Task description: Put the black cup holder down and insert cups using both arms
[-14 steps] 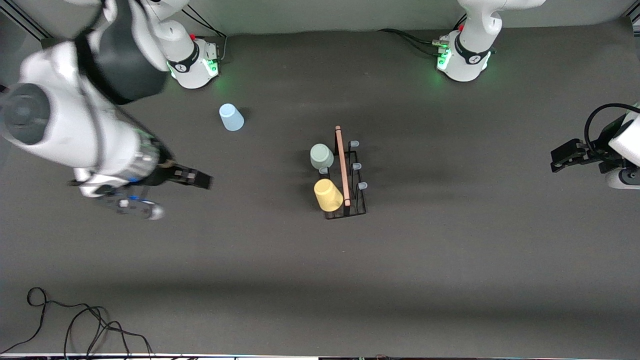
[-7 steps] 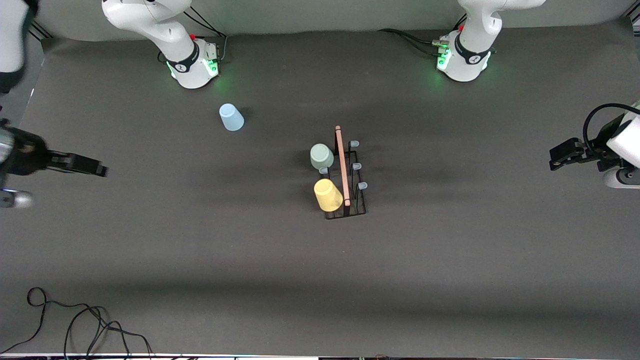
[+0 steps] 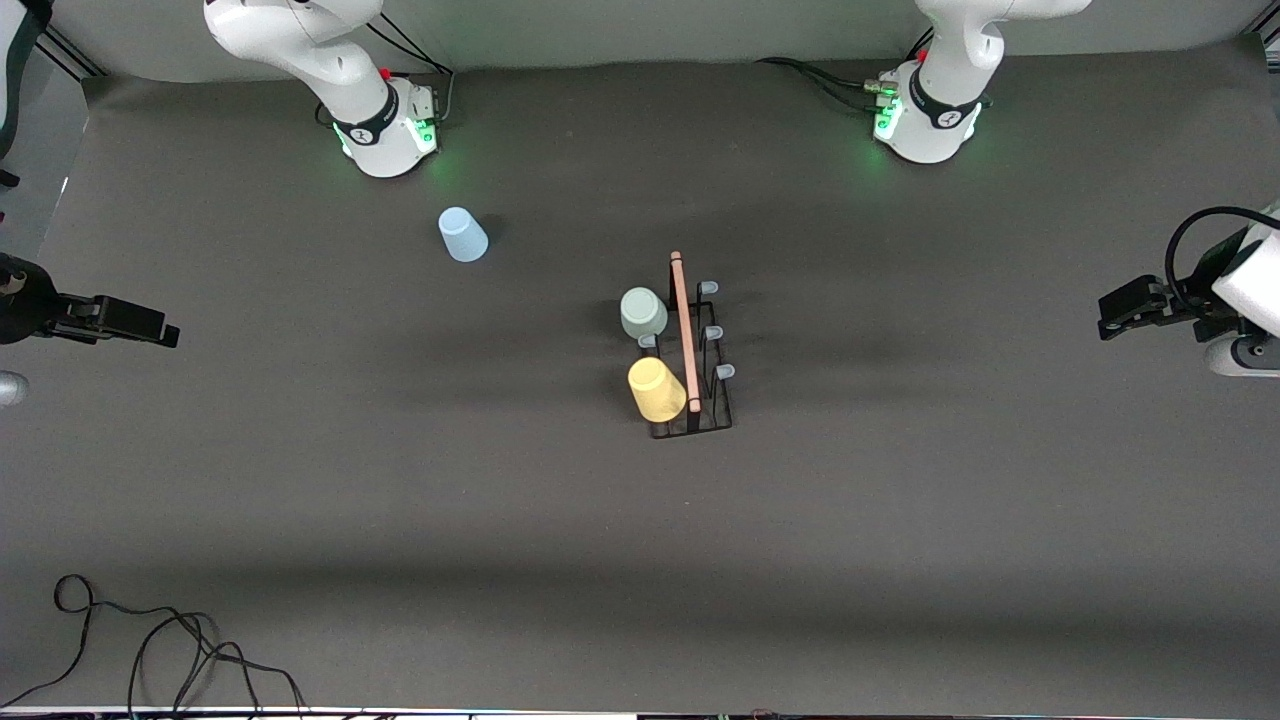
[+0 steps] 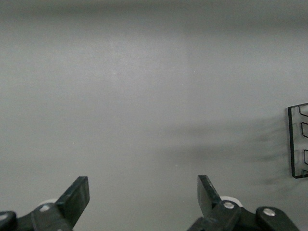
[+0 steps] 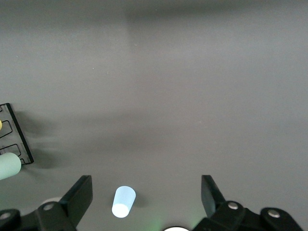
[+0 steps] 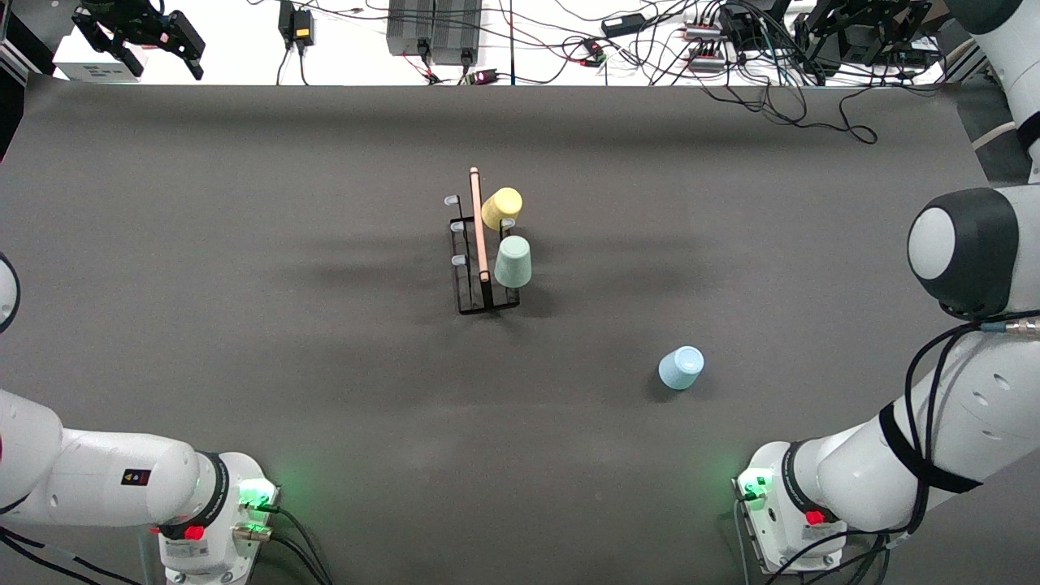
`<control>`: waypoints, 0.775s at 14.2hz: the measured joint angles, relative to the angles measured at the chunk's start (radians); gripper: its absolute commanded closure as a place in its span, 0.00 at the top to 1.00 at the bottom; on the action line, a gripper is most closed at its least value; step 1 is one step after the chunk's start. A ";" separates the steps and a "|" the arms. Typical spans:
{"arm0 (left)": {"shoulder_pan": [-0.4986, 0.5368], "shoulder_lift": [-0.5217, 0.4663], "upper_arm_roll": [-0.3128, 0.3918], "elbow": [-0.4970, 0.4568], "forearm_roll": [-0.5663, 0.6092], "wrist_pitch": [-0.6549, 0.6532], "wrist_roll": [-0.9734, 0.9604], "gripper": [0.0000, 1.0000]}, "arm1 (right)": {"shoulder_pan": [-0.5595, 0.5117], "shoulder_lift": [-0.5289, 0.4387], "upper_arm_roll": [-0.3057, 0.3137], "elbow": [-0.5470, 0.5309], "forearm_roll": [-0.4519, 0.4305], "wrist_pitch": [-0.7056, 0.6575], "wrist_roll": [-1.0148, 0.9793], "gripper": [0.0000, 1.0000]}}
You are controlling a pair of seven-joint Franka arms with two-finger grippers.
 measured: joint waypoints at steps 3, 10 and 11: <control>0.000 0.000 0.000 0.000 0.000 0.000 0.000 1.00 | 0.000 0.000 0.000 -0.003 -0.004 0.000 -0.001 1.00; 0.000 0.000 0.000 0.000 0.000 0.000 0.000 1.00 | 0.019 0.000 0.003 -0.009 -0.044 0.000 -0.004 1.00; 0.000 0.000 0.000 0.000 0.000 0.000 0.000 1.00 | 0.017 -0.001 0.004 -0.009 -0.047 0.000 -0.004 1.00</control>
